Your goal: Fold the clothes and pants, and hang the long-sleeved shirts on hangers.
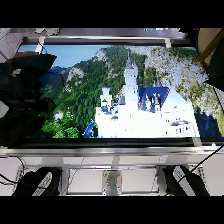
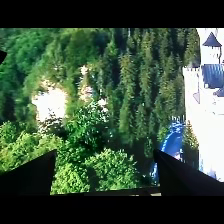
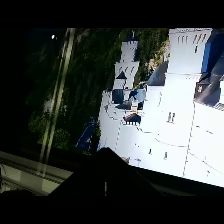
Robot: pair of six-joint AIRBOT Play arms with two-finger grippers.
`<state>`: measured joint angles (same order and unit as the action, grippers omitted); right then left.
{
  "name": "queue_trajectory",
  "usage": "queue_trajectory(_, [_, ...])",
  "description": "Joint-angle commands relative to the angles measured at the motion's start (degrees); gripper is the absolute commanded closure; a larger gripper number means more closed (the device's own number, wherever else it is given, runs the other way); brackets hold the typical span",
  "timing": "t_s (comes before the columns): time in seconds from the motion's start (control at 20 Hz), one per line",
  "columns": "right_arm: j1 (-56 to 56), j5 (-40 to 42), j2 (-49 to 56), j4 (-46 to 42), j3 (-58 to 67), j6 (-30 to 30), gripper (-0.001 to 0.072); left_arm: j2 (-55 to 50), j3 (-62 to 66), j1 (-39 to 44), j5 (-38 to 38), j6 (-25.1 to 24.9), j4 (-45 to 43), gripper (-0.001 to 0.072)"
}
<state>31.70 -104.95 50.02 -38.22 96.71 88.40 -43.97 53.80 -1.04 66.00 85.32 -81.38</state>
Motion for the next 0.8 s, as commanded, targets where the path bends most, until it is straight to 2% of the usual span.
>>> queue_trajectory(0.0, [-0.07,-0.02,0.02,0.0,-0.02,0.0,0.0685,-0.04,-0.02,-0.02,-0.7,0.0,-0.02,0.0005])
queue_trajectory(0.2, [-0.07,1.57,0.61,0.02,0.0,-0.96,0.0686,-1.75,-0.02,-0.02,-3.28,-0.02,-2.86,0.0005])
queue_trajectory(0.35, [-0.07,7.1,3.39,1.14,0.0,-0.31,0.0686,-2.49,0.02,-0.61,-4.42,0.09,-13.97,0.0005])
queue_trajectory(0.4, [-0.07,8.46,4.37,1.11,0.0,-0.31,0.0686,-2.45,0.31,-1.51,-4.9,1.49,-17.84,0.0005])
queue_trajectory(0.6, [-0.07,15.1,7.45,0.79,-0.02,-0.37,0.0685,-2.75,2.25,-9.94,-11.08,9.22,-31.95,0.0005])
queue_trajectory(0.75, [-0.07,25.11,8.28,-0.44,-0.04,-0.48,0.0685,-7.32,5.64,-19.98,-14.16,11.76,-33.29,0.0005])
